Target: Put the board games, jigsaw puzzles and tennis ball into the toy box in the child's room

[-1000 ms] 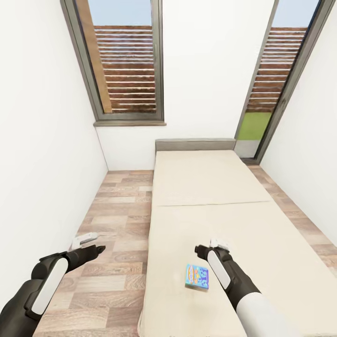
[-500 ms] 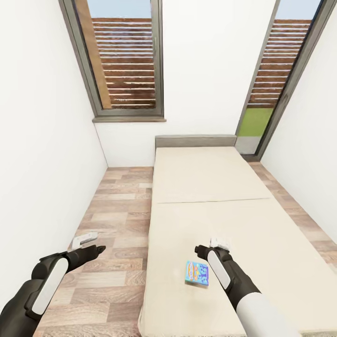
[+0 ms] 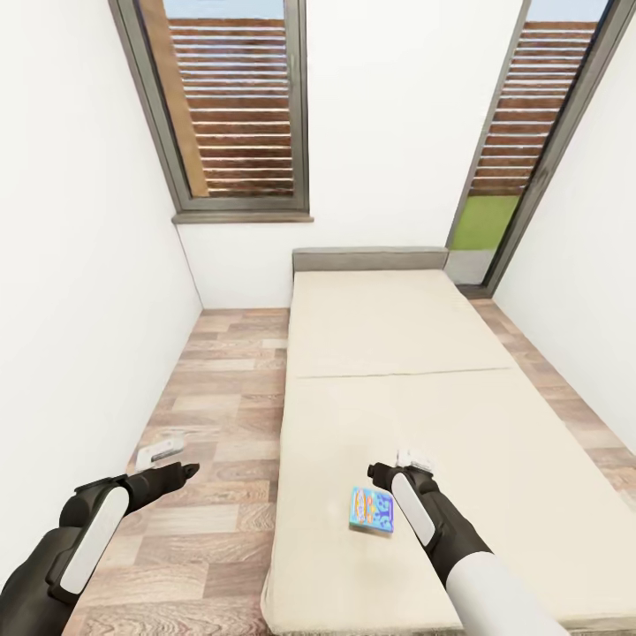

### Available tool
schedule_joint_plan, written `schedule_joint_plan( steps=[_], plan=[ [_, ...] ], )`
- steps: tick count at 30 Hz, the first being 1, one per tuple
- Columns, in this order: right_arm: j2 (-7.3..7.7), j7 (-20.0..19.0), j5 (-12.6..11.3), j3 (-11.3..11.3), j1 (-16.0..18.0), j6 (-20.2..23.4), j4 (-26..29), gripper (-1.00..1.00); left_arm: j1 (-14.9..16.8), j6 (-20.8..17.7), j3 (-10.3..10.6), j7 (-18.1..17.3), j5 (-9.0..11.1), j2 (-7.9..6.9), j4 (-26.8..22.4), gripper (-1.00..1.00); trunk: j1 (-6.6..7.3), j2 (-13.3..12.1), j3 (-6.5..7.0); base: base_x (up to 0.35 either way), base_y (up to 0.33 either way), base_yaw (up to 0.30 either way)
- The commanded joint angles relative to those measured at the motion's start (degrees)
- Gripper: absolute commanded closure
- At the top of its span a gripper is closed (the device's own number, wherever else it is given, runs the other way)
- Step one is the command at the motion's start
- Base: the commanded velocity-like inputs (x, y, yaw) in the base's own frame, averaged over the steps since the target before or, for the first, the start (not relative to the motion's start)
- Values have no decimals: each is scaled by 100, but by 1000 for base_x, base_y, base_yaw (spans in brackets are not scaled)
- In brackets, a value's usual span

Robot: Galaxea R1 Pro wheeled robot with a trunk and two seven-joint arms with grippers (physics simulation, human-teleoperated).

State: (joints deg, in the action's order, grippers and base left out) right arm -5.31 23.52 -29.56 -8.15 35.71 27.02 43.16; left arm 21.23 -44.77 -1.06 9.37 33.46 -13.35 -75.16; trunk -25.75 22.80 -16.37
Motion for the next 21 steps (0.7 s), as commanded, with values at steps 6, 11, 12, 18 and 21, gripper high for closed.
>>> schedule_joint_plan(
  steps=[6, 11, 12, 18, 21],
  plan=[
    [3, 56, -58, -20, 5, -54, 9, -100, 4, -23, 0, 48, 63, -1, -7, -100, -3, 12, -68, 0, 0, 0],
    [3, 56, -58, -20, 2, -213, -16, -100, 4, -20, 0, 48, 62, -1, -3, -100, -3, 12, -115, 0, 0, 0],
    [3, 56, -58, -19, 3, -233, -39, -100, 4, -19, 2, 50, 61, -1, -2, -100, -3, 12, -125, 0, 0, 0],
    [-2, 56, -6, -13, 5, -308, -172, -100, 4, -15, 3, 54, 59, -1, 0, -100, -3, 12, -182, 0, 0, 0],
    [-4, 56, 39, -12, 5, -348, -202, -100, 4, -15, 2, 55, 57, -1, 1, -100, -3, 12, -210, 0, 0, 0]
  ],
)
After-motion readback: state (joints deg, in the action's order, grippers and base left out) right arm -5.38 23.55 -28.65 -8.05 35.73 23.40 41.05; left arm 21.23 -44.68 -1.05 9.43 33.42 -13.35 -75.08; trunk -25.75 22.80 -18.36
